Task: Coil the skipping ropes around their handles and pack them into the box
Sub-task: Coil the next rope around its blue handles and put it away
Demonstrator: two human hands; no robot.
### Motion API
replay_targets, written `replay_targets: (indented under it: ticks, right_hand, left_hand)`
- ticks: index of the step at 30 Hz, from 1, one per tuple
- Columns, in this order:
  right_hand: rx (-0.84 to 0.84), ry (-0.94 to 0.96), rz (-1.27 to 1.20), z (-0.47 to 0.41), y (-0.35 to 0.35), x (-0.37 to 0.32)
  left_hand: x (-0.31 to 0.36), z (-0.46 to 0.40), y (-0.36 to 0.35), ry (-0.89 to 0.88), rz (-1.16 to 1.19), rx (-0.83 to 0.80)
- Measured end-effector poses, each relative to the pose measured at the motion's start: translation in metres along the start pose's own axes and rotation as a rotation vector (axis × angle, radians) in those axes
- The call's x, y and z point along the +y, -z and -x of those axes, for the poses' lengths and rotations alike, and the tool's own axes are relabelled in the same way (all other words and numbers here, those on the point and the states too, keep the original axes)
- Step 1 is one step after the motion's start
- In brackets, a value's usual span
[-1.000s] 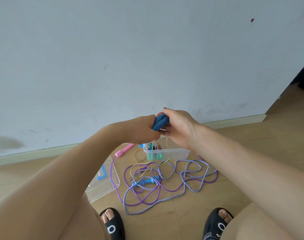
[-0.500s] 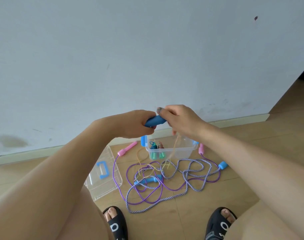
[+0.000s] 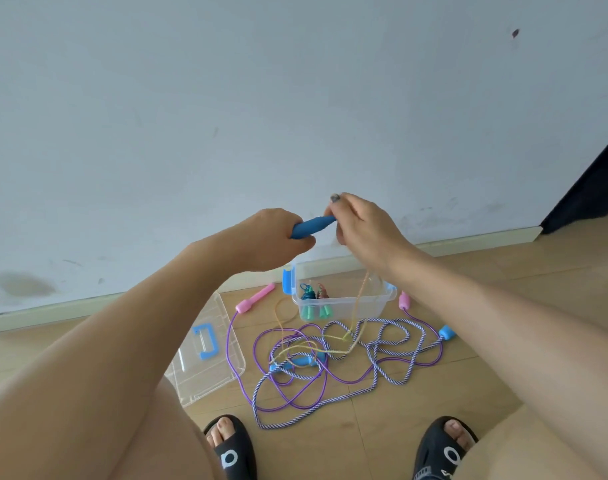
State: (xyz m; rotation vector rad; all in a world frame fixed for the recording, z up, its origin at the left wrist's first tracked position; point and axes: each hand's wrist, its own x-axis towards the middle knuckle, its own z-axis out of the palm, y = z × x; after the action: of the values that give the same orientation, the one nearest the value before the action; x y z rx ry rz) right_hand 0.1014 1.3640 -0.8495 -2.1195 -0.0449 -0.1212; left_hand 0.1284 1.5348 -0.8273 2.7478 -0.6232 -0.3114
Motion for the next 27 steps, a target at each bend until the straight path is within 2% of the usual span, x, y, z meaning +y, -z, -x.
replay_targets:
  ticks: [3, 5, 6, 9, 12, 15, 18, 24, 27]
  right_hand:
    - [0.072, 0.100, 0.112, 0.002, 0.000, 0.003]
    - [0.085, 0.184, 0.384, 0.006, -0.002, 0.008]
    - [0.079, 0.228, 0.565, 0.009, -0.005, 0.010]
    - [-0.025, 0.336, 0.973, 0.016, -0.015, 0.003]
    - [-0.247, 0.405, 1.130, 0.020, -0.020, -0.006]
    - [-0.333, 0.385, 1.042, 0.023, -0.017, -0.009]
    - [-0.376, 0.274, 0.777, 0.022, -0.008, -0.006]
    - [-0.435, 0.281, 0.641, 0.031, 0.000, -0.014]
    - [-0.444, 0.242, 0.491, 0.032, 0.006, -0.016]
  left_hand:
    - [-0.001, -0.005, -0.002, 0.115, 0.356, -0.067]
    - [-0.008, -0.010, 0.002, 0.197, 0.550, -0.022]
    - [-0.012, -0.011, 0.003, 0.223, 0.569, -0.004]
    - [-0.020, -0.013, -0.006, 0.229, 0.380, -0.036]
    - [-0.021, -0.013, -0.027, 0.127, -0.089, -0.015]
    - [-0.017, -0.011, -0.035, 0.027, -0.360, 0.021]
    - [-0.010, -0.003, -0.035, -0.087, -0.525, 0.022]
    - [-0.007, 0.012, -0.040, -0.267, -0.587, 0.035]
    - [-0.007, 0.018, -0.040, -0.322, -0.561, 0.057]
